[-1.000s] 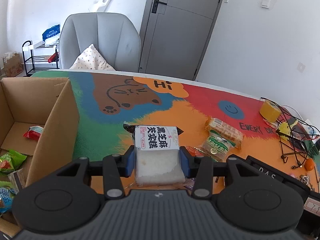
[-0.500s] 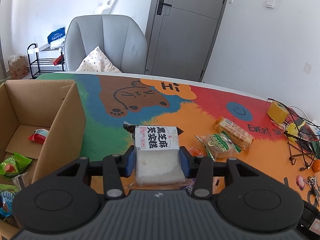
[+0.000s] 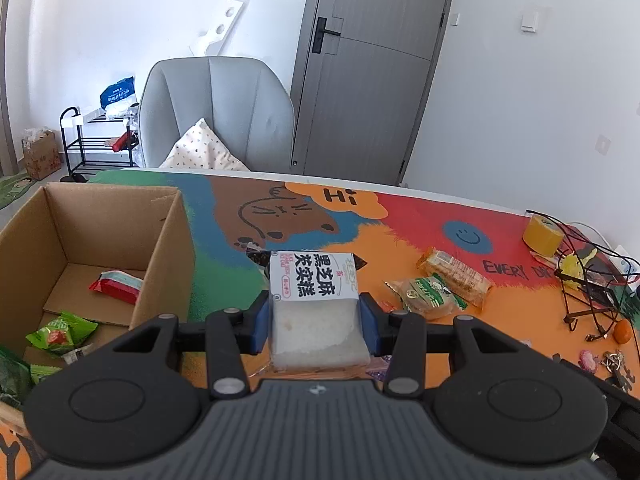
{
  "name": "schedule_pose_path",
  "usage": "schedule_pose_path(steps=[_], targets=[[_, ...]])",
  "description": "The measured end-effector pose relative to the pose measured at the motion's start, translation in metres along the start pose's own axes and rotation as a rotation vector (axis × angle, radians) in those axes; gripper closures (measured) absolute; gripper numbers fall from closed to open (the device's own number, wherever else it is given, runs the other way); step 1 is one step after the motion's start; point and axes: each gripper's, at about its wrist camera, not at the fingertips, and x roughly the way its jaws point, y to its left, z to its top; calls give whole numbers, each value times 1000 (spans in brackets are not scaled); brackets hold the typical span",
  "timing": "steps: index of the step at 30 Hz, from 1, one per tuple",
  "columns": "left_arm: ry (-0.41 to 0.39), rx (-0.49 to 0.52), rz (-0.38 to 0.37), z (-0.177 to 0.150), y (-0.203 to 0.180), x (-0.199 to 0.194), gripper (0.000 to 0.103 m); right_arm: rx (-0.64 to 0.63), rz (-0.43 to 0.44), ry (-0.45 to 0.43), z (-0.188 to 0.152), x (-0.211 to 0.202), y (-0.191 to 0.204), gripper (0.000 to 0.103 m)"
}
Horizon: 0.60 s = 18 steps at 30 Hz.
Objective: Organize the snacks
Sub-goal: 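Drop the white cake packet into the box with the left tool while the right tool drops the pink packet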
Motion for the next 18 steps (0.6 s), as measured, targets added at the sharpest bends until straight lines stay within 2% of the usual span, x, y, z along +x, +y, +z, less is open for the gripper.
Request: schedule_pose_path(steps=[18], targets=[[-113,-20,37,14,28,-63,58,-36,111,-76,0,-42,38,76]])
